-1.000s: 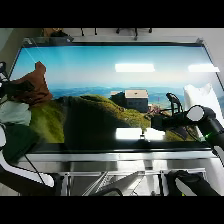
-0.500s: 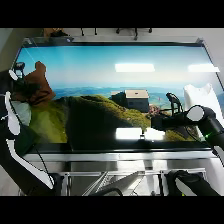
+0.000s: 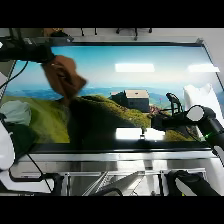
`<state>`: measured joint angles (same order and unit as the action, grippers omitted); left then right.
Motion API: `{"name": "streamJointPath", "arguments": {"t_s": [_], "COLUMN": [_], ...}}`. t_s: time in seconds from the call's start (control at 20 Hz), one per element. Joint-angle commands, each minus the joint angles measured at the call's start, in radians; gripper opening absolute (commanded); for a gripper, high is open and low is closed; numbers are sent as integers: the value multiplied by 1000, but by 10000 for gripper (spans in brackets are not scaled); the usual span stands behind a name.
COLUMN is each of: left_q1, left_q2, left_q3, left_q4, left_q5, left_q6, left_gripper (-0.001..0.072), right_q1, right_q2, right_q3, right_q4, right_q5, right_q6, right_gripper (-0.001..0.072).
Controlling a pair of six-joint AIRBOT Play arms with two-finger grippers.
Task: Fold the shirts.
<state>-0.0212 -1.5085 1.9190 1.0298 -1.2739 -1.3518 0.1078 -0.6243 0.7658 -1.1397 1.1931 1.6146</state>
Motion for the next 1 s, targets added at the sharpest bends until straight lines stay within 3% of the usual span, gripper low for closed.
{"name": "streamJointPath", "arguments": {"t_s": [0.0, 0.2, 0.25, 0.3, 0.35, 0.55, 0.65, 0.7, 0.8, 0.9, 0.95], "left_q1": [-187, -387, -417, -438, -441, -377, -358, -351, -331, -323, -324], "left_q2": [154, 168, 153, 138, 123, 108, 129, 161, 249, 347, 391], "left_q3": [-158, -392, -432, -464, -480, -481, -523, -580, -749, -946, -1046], "left_q4": [-193, -161, -163, -167, -166, -131, -65, -41, -29, -59, -95], "left_q5": [-18, 175, 212, 239, 239, -5, -156, -179, -126, 16, 108], "left_q6": [-4, -19, -30, -55, -106, -126, -127, -127, -127, -128, -132], "left_gripper": [15, 20, 223, 651, 705, 705, 704, 704, 704, 705, 704], "right_q1": [1, 1, 1, 1, 0, -3, -3, -5, -10, -10, -10], "right_q2": [1, 1, 1, 1, 1, 2, 2, 0, -20, -59, -83], "right_q3": [0, 0, 0, 0, 0, 18, 25, 25, 25, 25, 25], "right_q4": [0, 1, 1, 1, 0, -36, -95, -122, -121, -105, -90], "right_q5": [0, 0, 13, 40, 71, 124, 124, 122, 82, -5, -47], "right_q6": [0, 1, 0, 0, -10, -23, -26, -38, -38, -57, -60], "right_gripper": [25, 25, 25, 25, 25, 43, 372, 364, 365, 383, 455]}}
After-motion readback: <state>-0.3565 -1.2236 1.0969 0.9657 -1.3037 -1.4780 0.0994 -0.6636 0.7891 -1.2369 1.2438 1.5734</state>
